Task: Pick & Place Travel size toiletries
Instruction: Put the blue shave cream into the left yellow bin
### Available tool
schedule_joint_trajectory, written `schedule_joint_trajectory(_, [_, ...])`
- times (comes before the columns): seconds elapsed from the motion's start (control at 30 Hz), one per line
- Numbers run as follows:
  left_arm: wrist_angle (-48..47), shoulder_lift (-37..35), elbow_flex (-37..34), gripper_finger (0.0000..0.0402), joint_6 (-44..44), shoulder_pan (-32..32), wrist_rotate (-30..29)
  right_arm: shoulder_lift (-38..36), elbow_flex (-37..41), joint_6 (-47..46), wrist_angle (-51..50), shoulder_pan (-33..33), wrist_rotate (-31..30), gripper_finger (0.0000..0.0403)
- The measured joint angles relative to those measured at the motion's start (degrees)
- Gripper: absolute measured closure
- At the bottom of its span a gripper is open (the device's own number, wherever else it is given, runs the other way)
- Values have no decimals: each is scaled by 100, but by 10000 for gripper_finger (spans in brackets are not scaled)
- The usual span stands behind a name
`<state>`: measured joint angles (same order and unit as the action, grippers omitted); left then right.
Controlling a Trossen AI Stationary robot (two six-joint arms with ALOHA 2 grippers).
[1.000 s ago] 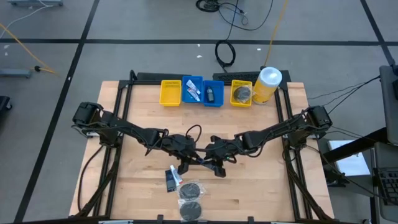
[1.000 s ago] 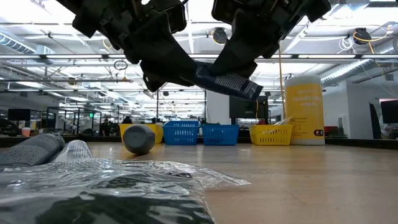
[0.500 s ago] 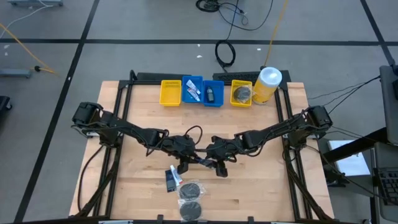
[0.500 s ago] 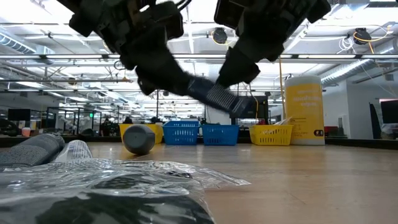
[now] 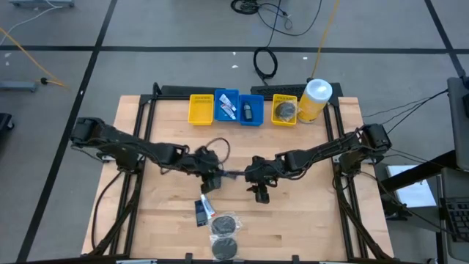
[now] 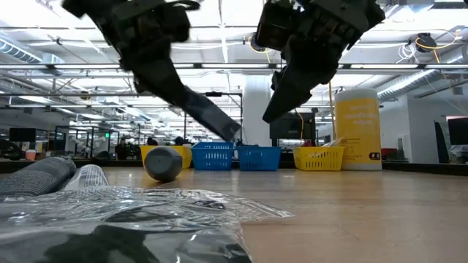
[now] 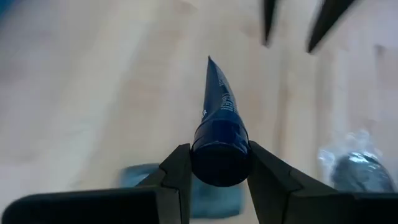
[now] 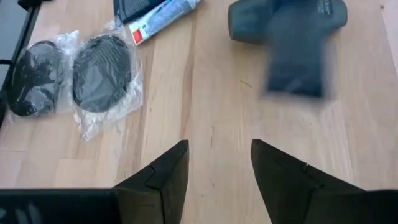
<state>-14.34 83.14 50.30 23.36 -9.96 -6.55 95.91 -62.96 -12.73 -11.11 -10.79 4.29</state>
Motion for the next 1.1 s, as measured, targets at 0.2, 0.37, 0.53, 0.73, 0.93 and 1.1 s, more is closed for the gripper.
schedule_joint_trajectory(0.2, [-1202,-1038,0,294,231,57,-1364,-1,0,-20,-70,26,22,238])
schedule_joint_trajectory(0.37, [-1723,-1589,2,294,548,287,-2306,-1,0,-24,-14,15,22,238])
schedule_joint_trajectory(0.53, [-1872,-1688,0,294,564,657,-2826,-1,0,-26,43,15,24,238])
schedule_joint_trajectory(0.73, [-1958,-1518,-2,294,388,1250,-2993,-3,0,-26,147,-19,24,238])
schedule_joint_trajectory(0.93, [-1971,-1327,-2,294,292,1792,-3018,-3,-2,-20,343,-186,24,238])
schedule_joint_trajectory(1.1, [-1918,-1202,9,294,191,2092,-3003,-3,-2,-11,378,-254,24,238])
